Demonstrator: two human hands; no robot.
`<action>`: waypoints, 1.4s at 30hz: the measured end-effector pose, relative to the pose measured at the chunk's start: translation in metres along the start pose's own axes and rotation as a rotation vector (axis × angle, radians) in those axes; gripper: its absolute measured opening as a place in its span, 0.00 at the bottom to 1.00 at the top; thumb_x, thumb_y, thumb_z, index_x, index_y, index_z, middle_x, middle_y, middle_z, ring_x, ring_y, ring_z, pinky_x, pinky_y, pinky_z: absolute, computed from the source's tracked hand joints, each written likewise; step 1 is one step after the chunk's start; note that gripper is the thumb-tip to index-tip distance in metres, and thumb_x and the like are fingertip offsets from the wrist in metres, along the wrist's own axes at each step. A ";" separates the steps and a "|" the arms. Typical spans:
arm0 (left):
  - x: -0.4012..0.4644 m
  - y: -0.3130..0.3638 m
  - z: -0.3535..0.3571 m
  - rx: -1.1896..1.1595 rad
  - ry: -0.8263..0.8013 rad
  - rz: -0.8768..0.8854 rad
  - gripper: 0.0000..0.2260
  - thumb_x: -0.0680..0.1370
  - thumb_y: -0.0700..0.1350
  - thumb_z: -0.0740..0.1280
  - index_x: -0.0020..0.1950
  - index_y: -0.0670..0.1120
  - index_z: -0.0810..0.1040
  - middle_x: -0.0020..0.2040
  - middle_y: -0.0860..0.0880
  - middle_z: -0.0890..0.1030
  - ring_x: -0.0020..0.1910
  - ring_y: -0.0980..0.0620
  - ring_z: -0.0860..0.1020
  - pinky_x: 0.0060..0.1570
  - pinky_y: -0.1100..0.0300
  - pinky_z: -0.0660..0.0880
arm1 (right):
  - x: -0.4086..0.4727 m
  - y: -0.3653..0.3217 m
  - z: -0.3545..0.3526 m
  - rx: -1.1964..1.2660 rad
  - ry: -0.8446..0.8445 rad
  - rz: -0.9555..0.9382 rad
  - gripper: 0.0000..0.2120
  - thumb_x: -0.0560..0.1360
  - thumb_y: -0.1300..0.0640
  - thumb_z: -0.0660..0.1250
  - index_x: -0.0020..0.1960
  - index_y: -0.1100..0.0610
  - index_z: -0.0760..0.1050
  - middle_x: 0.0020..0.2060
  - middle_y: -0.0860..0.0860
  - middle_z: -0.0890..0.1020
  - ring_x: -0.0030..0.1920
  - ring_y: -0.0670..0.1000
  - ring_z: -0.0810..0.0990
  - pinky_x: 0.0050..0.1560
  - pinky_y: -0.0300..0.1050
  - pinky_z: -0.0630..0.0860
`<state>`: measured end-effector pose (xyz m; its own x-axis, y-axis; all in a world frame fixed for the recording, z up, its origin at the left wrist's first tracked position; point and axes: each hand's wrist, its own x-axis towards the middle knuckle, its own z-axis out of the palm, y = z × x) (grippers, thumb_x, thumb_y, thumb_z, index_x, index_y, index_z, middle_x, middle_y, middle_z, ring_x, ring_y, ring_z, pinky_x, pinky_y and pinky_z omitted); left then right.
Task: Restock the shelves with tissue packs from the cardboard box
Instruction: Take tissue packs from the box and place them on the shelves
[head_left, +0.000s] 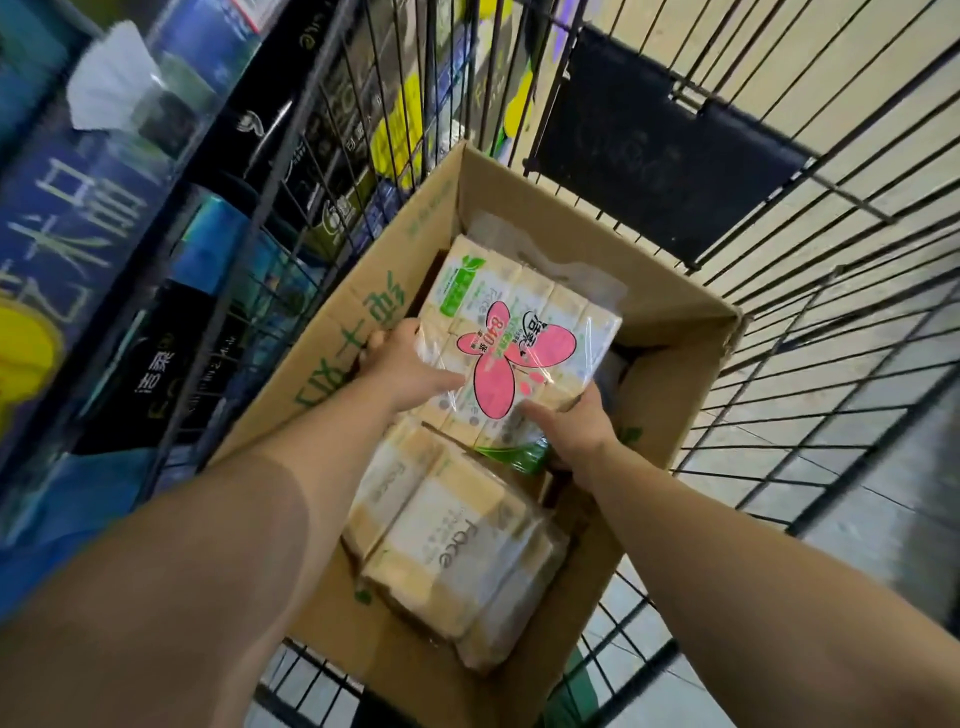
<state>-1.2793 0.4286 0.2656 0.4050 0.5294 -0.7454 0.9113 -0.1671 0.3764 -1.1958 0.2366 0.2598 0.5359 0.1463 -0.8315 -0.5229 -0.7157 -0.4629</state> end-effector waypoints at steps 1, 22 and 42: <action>-0.001 0.000 0.000 -0.075 -0.031 0.013 0.42 0.67 0.50 0.77 0.75 0.53 0.58 0.70 0.46 0.63 0.66 0.44 0.67 0.64 0.50 0.70 | 0.000 0.001 0.000 0.021 -0.003 0.000 0.37 0.70 0.52 0.76 0.72 0.52 0.60 0.61 0.49 0.76 0.54 0.51 0.75 0.59 0.50 0.75; -0.221 0.053 -0.124 -0.351 0.180 0.484 0.48 0.70 0.42 0.77 0.79 0.50 0.47 0.77 0.48 0.60 0.73 0.47 0.63 0.67 0.58 0.63 | -0.197 -0.089 -0.072 -0.037 0.266 -0.588 0.32 0.66 0.52 0.78 0.66 0.50 0.68 0.54 0.49 0.82 0.52 0.52 0.81 0.57 0.51 0.78; -0.640 -0.156 -0.114 -0.678 0.984 0.564 0.33 0.67 0.41 0.77 0.66 0.55 0.64 0.58 0.53 0.77 0.58 0.50 0.78 0.59 0.50 0.76 | -0.534 -0.020 0.002 -0.138 -0.240 -1.300 0.33 0.63 0.41 0.76 0.64 0.47 0.69 0.54 0.45 0.81 0.54 0.50 0.80 0.57 0.53 0.77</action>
<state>-1.6891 0.2109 0.7469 0.2289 0.9519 0.2035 0.3021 -0.2682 0.9148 -1.4727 0.1743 0.7121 0.4544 0.8782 0.1496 0.3561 -0.0252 -0.9341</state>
